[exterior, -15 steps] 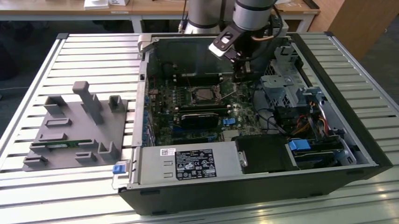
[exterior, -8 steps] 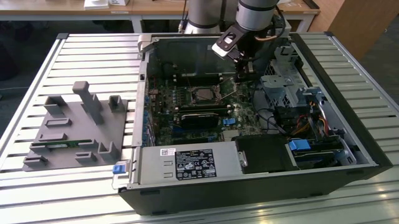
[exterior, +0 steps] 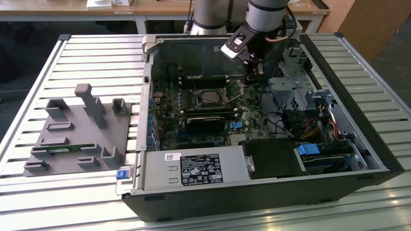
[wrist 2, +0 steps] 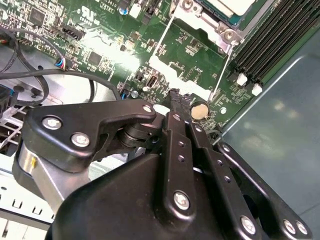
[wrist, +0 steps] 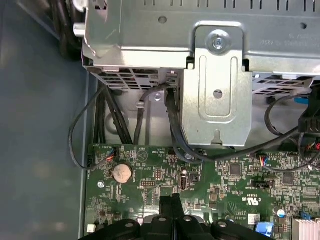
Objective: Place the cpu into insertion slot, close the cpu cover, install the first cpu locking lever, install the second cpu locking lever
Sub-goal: 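Close the cpu cover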
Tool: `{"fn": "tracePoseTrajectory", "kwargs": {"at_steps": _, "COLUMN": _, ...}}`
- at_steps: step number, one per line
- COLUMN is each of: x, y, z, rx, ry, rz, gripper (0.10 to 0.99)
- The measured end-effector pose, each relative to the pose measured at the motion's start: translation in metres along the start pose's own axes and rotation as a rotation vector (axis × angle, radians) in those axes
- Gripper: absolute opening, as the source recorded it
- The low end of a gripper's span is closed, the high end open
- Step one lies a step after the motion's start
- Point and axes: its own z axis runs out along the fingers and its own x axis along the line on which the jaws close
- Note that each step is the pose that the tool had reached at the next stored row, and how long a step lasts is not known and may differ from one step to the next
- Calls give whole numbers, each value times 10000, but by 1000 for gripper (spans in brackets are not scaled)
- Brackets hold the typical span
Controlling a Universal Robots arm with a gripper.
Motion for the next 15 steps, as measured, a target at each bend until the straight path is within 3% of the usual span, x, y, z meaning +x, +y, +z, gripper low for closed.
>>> {"fn": "tracePoseTrajectory", "kwargs": {"at_steps": 15, "x": 25, "y": 49, "z": 68, "rx": 22, "ry": -100, "rz": 33, "gripper": 106}}
